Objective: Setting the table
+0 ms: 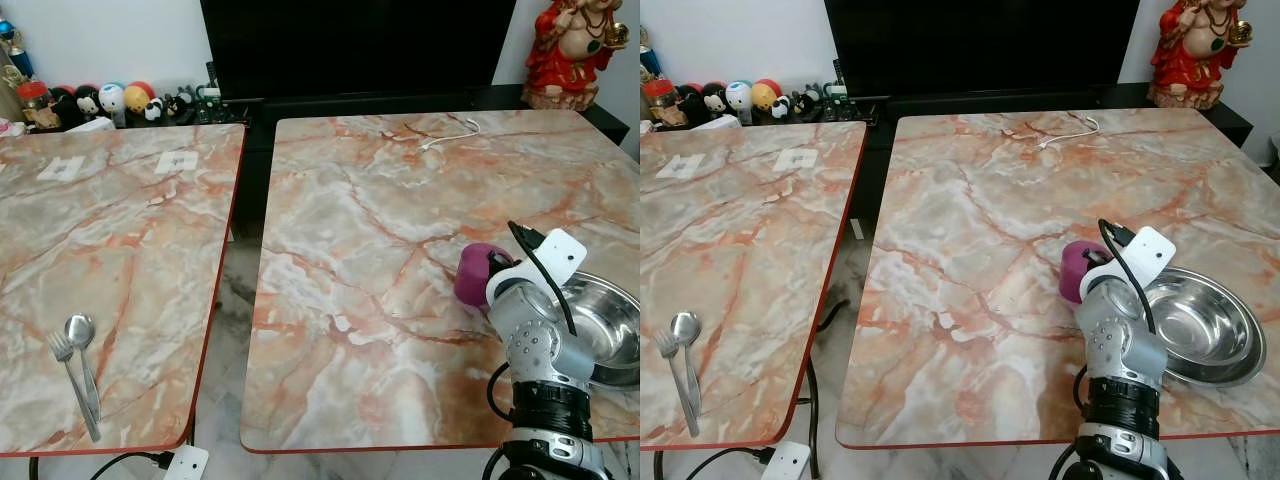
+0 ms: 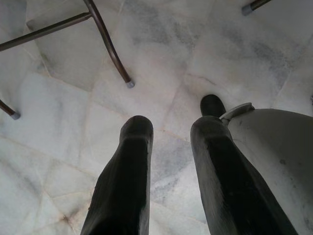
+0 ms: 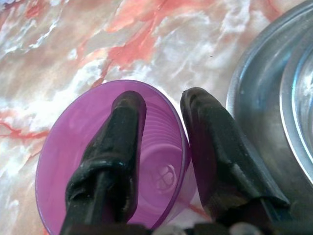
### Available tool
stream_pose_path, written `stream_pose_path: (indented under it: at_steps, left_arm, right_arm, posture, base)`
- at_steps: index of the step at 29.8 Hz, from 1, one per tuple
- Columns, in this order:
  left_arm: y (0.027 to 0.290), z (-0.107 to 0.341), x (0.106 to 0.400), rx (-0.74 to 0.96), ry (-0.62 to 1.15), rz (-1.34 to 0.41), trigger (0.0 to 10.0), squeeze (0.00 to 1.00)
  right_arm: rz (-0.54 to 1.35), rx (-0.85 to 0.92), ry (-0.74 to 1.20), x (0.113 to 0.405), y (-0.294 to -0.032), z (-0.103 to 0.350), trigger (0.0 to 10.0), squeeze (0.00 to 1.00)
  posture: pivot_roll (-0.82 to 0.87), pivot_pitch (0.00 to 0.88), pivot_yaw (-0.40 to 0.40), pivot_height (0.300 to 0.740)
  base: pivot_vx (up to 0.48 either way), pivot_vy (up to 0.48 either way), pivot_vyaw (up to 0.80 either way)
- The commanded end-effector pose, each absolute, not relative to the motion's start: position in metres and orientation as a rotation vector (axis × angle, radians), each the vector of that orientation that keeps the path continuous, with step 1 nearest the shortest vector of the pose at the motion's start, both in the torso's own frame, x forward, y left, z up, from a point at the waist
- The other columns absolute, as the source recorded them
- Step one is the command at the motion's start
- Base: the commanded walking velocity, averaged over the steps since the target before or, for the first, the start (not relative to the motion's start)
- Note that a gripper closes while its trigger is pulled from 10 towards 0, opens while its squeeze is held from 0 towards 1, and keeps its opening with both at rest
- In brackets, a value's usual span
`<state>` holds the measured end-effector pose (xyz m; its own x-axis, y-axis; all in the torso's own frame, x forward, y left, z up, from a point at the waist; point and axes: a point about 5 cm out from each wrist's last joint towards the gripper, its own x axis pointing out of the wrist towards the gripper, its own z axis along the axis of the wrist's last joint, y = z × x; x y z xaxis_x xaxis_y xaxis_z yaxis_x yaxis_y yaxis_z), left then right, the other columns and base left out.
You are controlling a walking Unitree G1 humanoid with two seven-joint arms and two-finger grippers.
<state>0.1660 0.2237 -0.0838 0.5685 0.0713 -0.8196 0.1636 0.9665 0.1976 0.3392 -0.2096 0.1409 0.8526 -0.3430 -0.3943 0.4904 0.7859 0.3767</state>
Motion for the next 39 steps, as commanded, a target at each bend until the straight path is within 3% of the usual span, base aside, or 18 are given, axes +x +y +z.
stream_pose_path:
  at_steps: [1,9,26,35,39]
  left_arm:
    - [0.228,-0.084,0.164,0.274,0.976,-0.059,10.0,0.00]
    - [0.228,-0.084,0.164,0.271,0.977,-0.056,10.0,0.00]
    - [0.226,-0.083,0.166,0.261,0.972,-0.061,10.0,0.00]
    - [0.227,-0.082,0.168,0.265,0.963,-0.059,10.0,0.00]
    - [0.227,-0.082,0.167,0.267,0.964,-0.061,10.0,0.00]
  right_arm:
    - [-0.457,0.490,0.313,0.342,-0.209,0.142,10.0,0.00]
    - [-0.453,0.392,0.248,0.343,-0.210,0.153,10.0,0.00]
    - [-0.442,0.358,0.220,0.339,-0.208,0.154,10.0,0.00]
    - [-0.331,0.258,-0.050,0.333,-0.199,0.185,10.0,0.00]
    - [-0.336,0.248,-0.070,0.330,-0.198,0.185,10.0,0.00]
  posture:
    - [-0.02,0.014,0.019,0.740]
    - [-0.02,0.016,0.017,0.740]
    - [-0.04,0.044,0.027,0.740]
    - [-0.04,0.018,0.030,0.740]
    - [-0.03,0.000,0.026,0.740]
  base:
    - [0.000,0.000,0.00]
    - [0.000,0.000,0.00]
    - [0.000,0.000,0.00]
    - [0.000,0.000,0.00]
    - [0.000,0.000,0.00]
